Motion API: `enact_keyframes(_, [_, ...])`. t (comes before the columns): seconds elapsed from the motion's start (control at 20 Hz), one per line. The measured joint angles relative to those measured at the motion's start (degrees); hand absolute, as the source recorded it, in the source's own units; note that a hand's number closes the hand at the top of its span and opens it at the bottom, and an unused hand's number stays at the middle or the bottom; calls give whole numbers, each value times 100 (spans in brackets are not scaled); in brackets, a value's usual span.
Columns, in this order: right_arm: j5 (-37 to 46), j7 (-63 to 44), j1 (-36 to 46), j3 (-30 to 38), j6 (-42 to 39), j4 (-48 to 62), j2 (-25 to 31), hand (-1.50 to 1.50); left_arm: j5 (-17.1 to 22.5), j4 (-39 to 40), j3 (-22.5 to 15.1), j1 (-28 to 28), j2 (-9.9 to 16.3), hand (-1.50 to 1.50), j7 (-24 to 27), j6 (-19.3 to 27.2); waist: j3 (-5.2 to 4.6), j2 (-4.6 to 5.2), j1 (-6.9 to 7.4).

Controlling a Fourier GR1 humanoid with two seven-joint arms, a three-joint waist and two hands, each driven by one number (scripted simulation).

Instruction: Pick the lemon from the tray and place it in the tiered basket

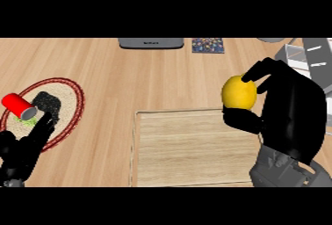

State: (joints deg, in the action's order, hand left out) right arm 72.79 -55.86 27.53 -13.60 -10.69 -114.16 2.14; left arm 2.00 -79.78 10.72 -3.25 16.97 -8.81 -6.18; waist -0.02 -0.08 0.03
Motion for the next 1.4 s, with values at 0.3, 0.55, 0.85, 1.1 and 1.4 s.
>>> enact_keyframes(0.3, [-580, 797, 557, 1229, 366, 893, 562, 150, -21, 23, 61, 88, 46, 0, -48, -61, 1, 14, 29])
enact_keyframes(0.55, [-883, 1540, 1035, 1899, 774, 1985, 1097, 150, -20, 189, 123, 219, 55, 0, -14, -116, 2, 21, 42])
enact_keyframes(0.85, [-1978, 2671, 1448, 2911, 1580, 3143, 1386, 150, -50, 150, 113, 134, 12, 0, 70, -140, 6, 38, 88])
enact_keyframes(1.1, [-2526, 3498, 2047, 3422, 1872, 4493, 1879, 150, -117, 72, 47, 119, -83, 0, 11, -104, 5, 37, 100])
enact_keyframes(1.4, [-2086, 4216, 2318, 3224, 2160, 5765, 2558, 150, -107, 26, 84, 135, -63, 0, -17, -151, -8, 76, 122])
